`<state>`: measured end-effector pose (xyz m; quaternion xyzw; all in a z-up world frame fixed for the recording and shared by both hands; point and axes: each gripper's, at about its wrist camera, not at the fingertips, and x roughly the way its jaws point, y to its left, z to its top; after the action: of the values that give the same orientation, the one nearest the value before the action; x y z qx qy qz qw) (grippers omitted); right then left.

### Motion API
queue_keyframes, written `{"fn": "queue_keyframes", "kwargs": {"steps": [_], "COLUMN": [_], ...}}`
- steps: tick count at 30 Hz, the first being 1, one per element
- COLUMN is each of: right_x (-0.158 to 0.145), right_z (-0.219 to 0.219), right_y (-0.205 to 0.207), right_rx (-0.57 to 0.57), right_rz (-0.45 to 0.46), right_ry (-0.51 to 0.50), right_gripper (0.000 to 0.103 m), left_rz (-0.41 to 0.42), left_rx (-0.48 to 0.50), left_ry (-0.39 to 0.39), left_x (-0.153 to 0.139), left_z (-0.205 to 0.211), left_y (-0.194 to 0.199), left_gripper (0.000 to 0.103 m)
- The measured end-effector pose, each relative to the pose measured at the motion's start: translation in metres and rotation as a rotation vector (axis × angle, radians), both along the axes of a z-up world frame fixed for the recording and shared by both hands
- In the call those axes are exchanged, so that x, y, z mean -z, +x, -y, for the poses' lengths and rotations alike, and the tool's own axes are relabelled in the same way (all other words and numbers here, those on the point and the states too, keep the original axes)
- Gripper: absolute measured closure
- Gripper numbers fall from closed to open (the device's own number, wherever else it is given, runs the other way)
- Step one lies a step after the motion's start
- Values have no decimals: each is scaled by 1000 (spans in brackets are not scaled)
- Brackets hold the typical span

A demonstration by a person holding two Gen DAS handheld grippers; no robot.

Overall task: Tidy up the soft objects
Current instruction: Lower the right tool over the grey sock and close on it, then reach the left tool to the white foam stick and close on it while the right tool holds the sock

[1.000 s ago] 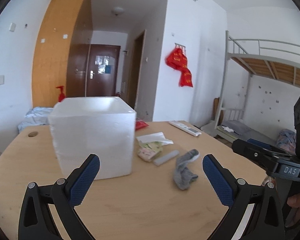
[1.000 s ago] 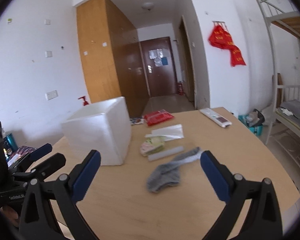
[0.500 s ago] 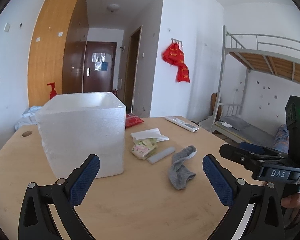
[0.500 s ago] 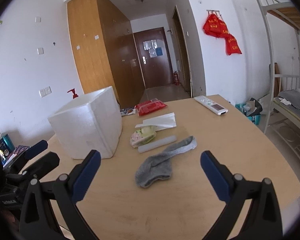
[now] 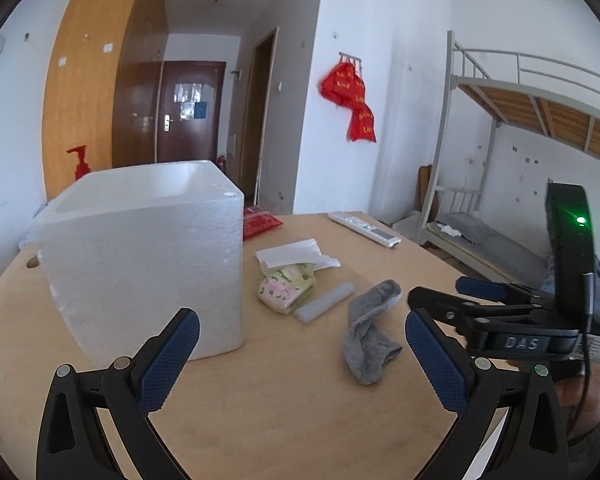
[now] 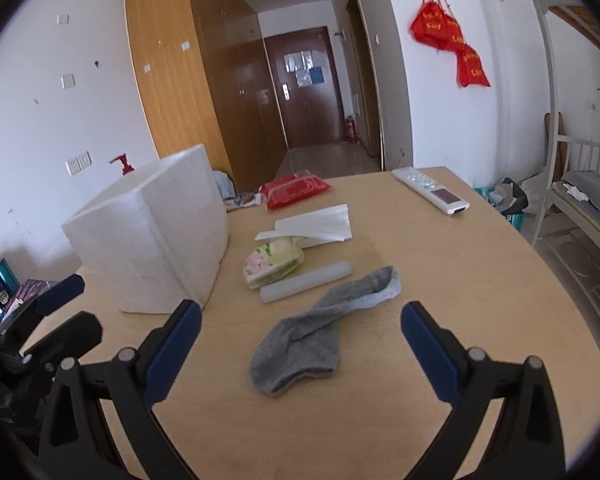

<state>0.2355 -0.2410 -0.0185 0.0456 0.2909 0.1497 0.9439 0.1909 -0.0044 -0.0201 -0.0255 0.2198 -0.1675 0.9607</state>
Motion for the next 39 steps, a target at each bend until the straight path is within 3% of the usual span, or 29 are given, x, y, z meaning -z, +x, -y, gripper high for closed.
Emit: {"fn": "queue_keyframes", "kwargs": {"steps": [15, 20, 24, 29, 33, 35, 39], "right_x": [33, 44, 51, 57, 61, 61, 60], "right_z": [-14, -22, -27, -31, -32, -30, -21], "right_y": [62, 70, 71, 75, 75, 76, 76], "right_rx": [-74, -83, -84, -93, -96, -102, -95], "right_rz": [-197, -234, -254, -284, -292, -296, -284], "right_ry": [-51, -94, -136, -137, -145, -127, -90], "right_gripper": [3, 19, 25, 53, 66, 80, 83], "left_rz": [-54, -60, -62, -67, -78, -82, -87], "left_rx": [-8, -14, -14, -14, -10, -4, 16], "left_ry": [-36, -36, -44, -43, -50, -51, -43], "left_x": [10, 11, 12, 13, 11, 12, 12], "left_z": [-7, -8, -9, -8, -7, -5, 2], "left_y": [24, 27, 27, 28, 30, 31, 31], "left_gripper": [0, 0, 0, 0, 0, 0, 0]}}
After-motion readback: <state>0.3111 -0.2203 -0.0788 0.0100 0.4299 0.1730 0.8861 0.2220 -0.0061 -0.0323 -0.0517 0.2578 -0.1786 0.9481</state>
